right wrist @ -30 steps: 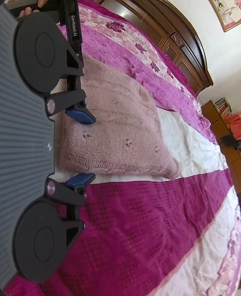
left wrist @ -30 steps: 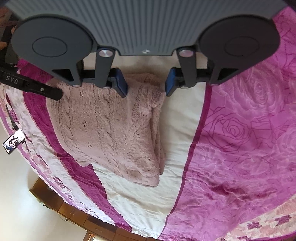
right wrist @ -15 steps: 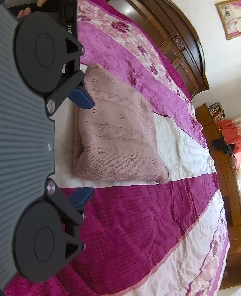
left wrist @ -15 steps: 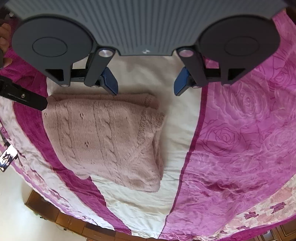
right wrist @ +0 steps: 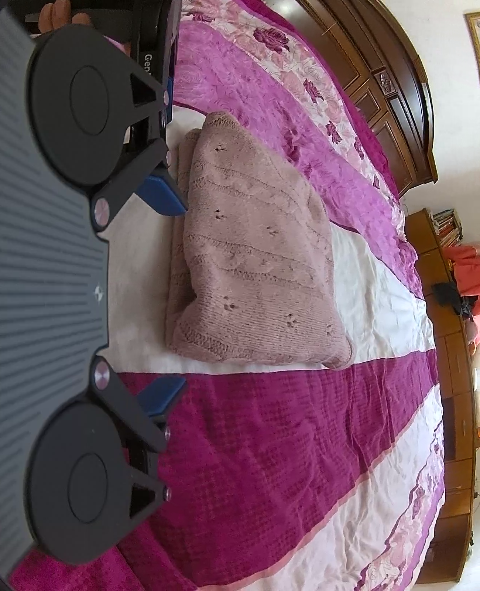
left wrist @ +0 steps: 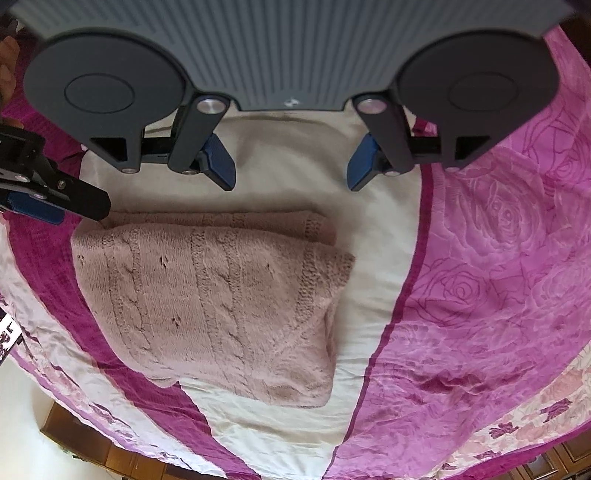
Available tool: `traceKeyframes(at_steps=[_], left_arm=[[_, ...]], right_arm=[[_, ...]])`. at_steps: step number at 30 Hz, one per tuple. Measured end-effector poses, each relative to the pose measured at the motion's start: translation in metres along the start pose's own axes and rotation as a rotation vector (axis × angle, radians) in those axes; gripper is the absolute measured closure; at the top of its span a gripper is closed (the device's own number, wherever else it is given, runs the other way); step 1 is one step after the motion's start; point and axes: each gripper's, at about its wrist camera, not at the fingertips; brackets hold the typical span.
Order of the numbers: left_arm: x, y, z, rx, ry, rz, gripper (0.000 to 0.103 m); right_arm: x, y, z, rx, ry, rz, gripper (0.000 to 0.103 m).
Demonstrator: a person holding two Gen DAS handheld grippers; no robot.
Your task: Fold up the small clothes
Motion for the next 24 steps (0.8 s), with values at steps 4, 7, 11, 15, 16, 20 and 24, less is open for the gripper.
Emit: traceKeyframes(at_steps=[4,7,11,15,16,20,24], left_arm=[[0.0023,-0.0004,0.0004,0.000,0.006,0.015,0.035],[0.0032,-0.0003,0.0007,0.001,0.006,0.020,0.035],[0.0048,-0.0007,0.0000,0.008,0.005,0.030,0.035],[0.0052,-0.0023,0.0001,0.019,0.008,0.037,0.035],[0.0057,-0.0028,0.0002,0.020,0.009,0.038,0.035],[0.0070,-0.0028,0.0007,0.021,0.017,0.042,0.035],[0.0081,-0.0019,0.0011,0.020,0.020,0.040,0.035]], right_arm=[[0.0022,0.0021,-0.0007,-0.009,0.013,-0.005,0.006],[0.0036,0.0027,-0.0011,-0.010,0.021,-0.008,0.006],[0.0046,0.0028,-0.0017,-0.013,0.033,-0.006,0.006],[0.0047,0.0031,-0.0026,-0.016,0.037,-0.002,0.006],[0.0047,0.0033,-0.0025,-0.016,0.038,-0.002,0.006],[0.0055,0.0037,-0.0023,-0.018,0.042,-0.001,0.006],[0.0059,0.0037,-0.0024,-0.018,0.042,-0.001,0.006]])
Point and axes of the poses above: each gripper's, at about its wrist camera, not at the fingertips, and y roughly the way its jaws point, x to its right, z to its top, and after that the axes turned 15 degrees about z, right-handed
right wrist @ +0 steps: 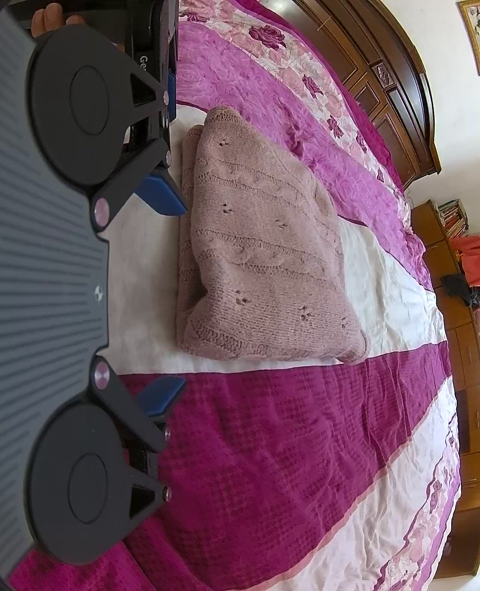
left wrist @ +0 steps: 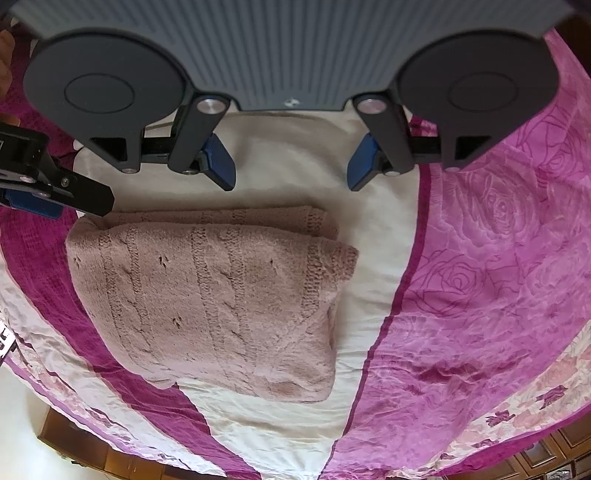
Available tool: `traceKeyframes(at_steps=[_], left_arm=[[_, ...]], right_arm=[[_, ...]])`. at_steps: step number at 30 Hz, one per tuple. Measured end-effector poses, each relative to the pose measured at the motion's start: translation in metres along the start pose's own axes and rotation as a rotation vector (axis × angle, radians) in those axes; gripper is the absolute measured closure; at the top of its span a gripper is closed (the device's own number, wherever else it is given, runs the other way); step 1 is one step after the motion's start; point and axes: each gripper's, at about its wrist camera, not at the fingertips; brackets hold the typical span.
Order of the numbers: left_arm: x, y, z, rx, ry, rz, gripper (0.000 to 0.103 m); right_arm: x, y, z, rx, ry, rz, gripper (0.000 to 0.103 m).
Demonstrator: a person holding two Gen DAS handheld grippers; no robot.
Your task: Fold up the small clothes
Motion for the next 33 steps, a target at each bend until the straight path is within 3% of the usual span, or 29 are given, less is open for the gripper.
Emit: traceKeyframes(at_steps=[33], left_arm=[[0.0003,0.0020,-0.0018,-0.003,0.006,0.004,0.035]], right_arm=[[0.0007,0.0009,-0.0028,-0.006,0.010,0.003,0.006]])
Point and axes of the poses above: each gripper's, at about its wrist camera, not at the fingertips, and y roughly the way its jaws point, x to its right, z to its top, and after that the axes turned 15 degrees about z, right-handed
